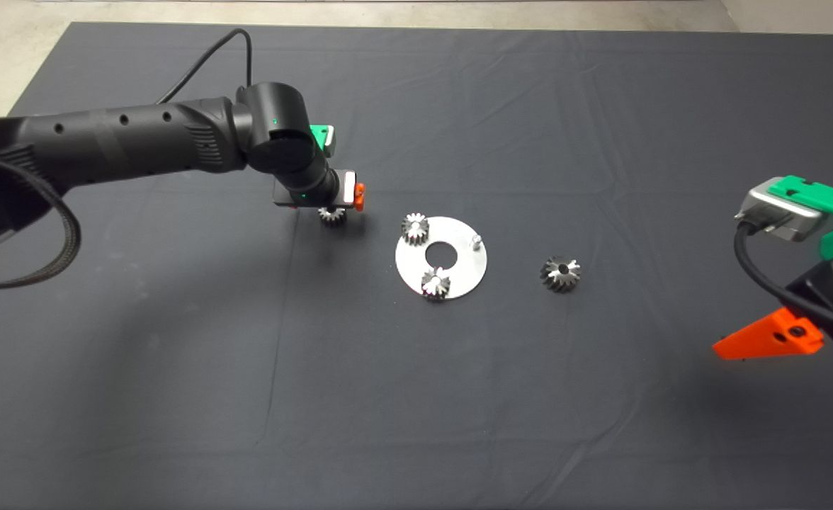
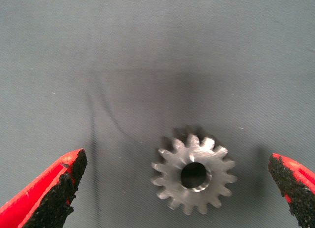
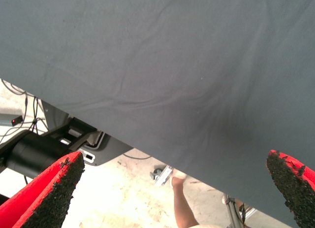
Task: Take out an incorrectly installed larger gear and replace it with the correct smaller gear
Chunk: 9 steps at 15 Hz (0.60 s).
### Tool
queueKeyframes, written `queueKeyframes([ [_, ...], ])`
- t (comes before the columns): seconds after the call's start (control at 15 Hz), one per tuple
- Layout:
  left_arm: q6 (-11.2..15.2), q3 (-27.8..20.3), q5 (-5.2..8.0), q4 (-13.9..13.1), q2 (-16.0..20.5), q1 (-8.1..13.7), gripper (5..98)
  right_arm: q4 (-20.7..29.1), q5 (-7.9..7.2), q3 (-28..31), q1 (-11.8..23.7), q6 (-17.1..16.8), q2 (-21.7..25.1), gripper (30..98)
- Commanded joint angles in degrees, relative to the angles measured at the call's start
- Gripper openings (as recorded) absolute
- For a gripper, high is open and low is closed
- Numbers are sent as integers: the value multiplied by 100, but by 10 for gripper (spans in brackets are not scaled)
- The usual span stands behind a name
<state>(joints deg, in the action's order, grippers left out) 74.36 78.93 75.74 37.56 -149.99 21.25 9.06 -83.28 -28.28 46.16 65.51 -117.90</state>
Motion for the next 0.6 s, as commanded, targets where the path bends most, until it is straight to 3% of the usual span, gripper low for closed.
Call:
queueKeyframes([
  [0.0, -50, -20, -15, 50, 26, 60, 929, 202, 13, 17, 183, 32, 33, 977],
  [0.53, -81, -11, -33, 41, 16, 55, 799, 202, 22, 35, 218, 32, 121, 977],
])
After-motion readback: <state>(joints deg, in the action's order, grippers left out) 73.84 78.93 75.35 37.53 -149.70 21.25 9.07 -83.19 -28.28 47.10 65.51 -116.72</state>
